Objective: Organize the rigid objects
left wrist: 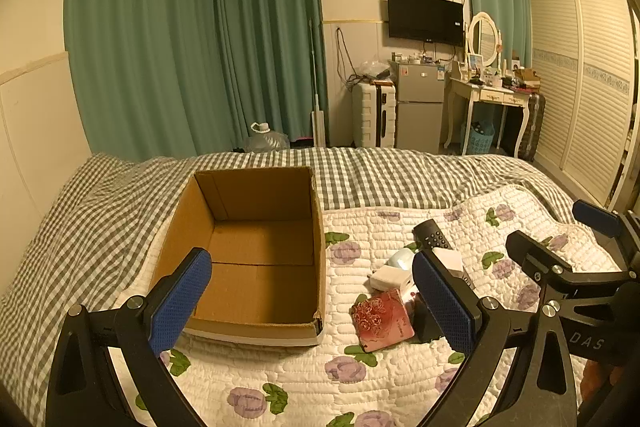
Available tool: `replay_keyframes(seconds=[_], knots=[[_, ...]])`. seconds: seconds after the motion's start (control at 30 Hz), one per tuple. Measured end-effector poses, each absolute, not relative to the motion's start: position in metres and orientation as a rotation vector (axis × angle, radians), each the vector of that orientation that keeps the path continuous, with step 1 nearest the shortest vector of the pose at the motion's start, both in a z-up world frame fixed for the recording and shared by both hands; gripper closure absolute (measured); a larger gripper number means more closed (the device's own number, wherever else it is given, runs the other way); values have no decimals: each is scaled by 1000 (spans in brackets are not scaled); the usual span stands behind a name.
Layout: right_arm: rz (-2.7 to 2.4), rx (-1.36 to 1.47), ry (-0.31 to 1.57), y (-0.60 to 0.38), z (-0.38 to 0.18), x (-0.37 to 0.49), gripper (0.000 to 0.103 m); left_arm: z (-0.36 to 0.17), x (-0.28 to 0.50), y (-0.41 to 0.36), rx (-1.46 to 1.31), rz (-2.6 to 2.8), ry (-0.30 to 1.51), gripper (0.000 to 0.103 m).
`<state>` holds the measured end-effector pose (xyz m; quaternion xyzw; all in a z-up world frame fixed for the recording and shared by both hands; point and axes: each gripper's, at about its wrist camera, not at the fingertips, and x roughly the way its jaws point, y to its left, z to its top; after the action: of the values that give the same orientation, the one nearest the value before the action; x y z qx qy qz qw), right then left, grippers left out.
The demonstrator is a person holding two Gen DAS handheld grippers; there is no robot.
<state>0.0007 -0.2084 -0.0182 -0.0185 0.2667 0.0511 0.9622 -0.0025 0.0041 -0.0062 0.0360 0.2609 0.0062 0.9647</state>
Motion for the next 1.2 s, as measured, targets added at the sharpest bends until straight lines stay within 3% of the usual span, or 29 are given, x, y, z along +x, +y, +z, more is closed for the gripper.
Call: replay_keyframes(seconds=[0.47, 0.93, 1.07, 1.2], knots=[[86, -64, 535, -221, -10, -1, 0, -8, 3, -12, 88, 21, 563, 1], [138, -135, 781, -255, -86, 46, 1, -119, 41, -59, 138, -16, 843, 3], [182, -174, 866, -246, -112, 57, 7, -135, 48, -56, 126, -16, 879, 4], [226, -201, 970, -237, -137, 71, 23, -148, 56, -51, 108, -21, 907, 4]])
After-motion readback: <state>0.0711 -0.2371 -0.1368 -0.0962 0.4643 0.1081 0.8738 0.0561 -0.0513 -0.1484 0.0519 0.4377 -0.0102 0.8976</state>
